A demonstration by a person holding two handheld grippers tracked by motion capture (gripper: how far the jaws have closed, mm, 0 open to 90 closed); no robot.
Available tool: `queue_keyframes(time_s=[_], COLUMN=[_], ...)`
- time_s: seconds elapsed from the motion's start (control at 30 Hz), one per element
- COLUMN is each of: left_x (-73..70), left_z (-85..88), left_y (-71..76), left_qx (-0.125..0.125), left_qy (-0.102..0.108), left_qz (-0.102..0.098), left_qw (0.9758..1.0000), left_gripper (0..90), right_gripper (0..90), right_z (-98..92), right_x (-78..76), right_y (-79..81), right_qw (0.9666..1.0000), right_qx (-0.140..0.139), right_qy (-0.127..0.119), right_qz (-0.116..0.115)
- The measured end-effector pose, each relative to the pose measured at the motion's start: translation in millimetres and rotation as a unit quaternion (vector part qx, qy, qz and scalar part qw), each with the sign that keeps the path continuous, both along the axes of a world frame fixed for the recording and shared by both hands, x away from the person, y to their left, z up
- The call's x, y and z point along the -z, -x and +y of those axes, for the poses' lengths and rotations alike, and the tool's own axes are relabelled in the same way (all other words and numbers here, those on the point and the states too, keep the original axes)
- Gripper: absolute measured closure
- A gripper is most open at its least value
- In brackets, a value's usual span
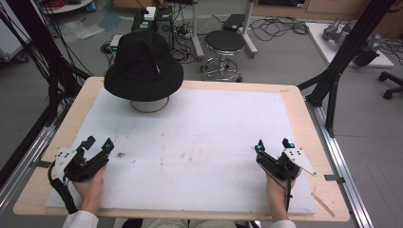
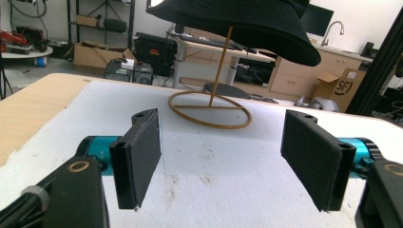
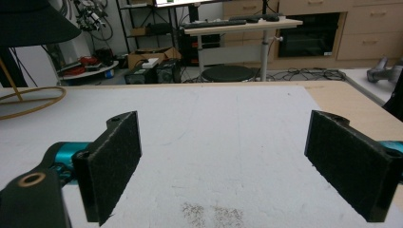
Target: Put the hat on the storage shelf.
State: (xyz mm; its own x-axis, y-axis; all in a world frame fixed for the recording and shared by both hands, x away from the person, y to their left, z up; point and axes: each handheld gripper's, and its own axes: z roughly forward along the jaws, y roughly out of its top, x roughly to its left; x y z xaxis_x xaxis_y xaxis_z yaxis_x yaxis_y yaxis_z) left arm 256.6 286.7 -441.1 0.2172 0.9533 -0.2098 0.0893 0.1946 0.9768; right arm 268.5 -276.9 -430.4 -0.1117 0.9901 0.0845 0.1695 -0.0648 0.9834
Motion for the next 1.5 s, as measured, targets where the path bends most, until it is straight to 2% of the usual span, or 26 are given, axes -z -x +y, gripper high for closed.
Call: queue_keyframes(time_s=[0.1,0.2,0.7,0.97,1.5], left_x=[-0.2,-0.1,0.7,0.7,1.1], left_z=[0.0,0.1,2.4,2.8,2.5], left_y=[0.2,0.2,-0.8,-0.7,-2.2], left_qx=[0.001,0.002,0.002,0.002,0.003], left_qy=[0.002,0.001,0.012,0.012,0.014], left_qz=[-0.001,0.0,0.004,0.005,0.006], left_qw=[1.0,1.0,0.9999,0.9999,0.9999], left_gripper=[29.6,29.6,29.7,29.7,29.7], right_gripper=[11.1,11.1,11.1,11.1,11.1], right_z=[0.1,-0.1,-2.3,-4.8,-6.5], right_x=[0.7,0.9,2.7,3.5,5.6], right_y=[0.2,0.2,0.1,1.0,0.0], right_qw=[1.0,1.0,0.9998,0.9997,0.9995], right_qx=[-0.002,-0.005,-0.011,-0.008,-0.01], right_qy=[-0.006,-0.001,-0.008,-0.016,-0.017], right_qz=[0.005,0.003,0.012,0.017,0.023])
